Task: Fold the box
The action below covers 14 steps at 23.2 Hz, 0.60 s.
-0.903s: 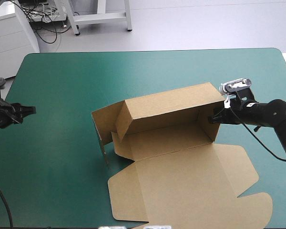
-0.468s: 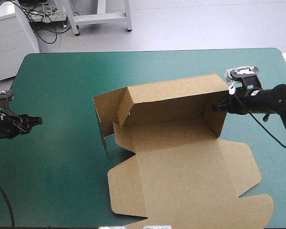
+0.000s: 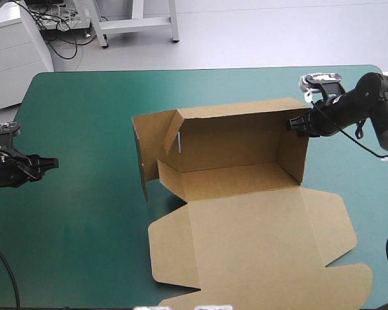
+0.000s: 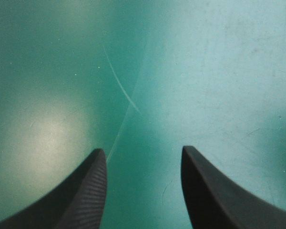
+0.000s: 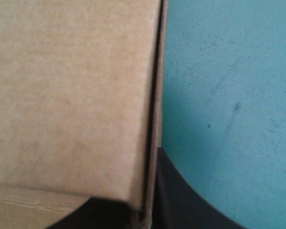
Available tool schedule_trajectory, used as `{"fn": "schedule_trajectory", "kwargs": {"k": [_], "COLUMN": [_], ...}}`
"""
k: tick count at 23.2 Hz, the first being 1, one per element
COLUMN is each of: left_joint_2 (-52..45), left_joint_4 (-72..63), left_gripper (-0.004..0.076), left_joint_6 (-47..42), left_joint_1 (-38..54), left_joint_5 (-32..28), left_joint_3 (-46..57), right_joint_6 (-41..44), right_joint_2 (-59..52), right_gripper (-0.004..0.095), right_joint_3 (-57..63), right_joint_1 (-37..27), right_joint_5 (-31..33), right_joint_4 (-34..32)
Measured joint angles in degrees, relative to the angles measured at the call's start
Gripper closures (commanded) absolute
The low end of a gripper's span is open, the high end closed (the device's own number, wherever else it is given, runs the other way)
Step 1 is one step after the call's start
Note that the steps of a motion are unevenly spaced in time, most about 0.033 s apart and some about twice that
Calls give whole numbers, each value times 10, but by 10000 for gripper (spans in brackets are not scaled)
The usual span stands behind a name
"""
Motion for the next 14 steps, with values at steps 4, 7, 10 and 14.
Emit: {"fn": "schedule_trajectory", "kwargs": {"k": [4, 7, 10, 14], "left_joint_2": [0, 0, 0, 0], "left_joint_4": [-4, -5, -8, -10], "left_gripper": [372, 372, 372, 372], "left_joint_6": [8, 9, 11, 13], "left_joint_1": [0, 0, 0, 0], "left_joint_5": [0, 0, 0, 0], "left_joint_3": [0, 0, 0, 0], "right_joint_6": [24, 27, 27, 27], "right_joint_2": [36, 59, 86, 114], "right_gripper": [927, 917, 859, 553], "right_joint_3": [-42, -57, -71, -90], "right_joint_1": [0, 0, 1, 24], "right_joint_5": [24, 28, 26, 7], "right_joint_4": [-28, -32, -30, -48]}}
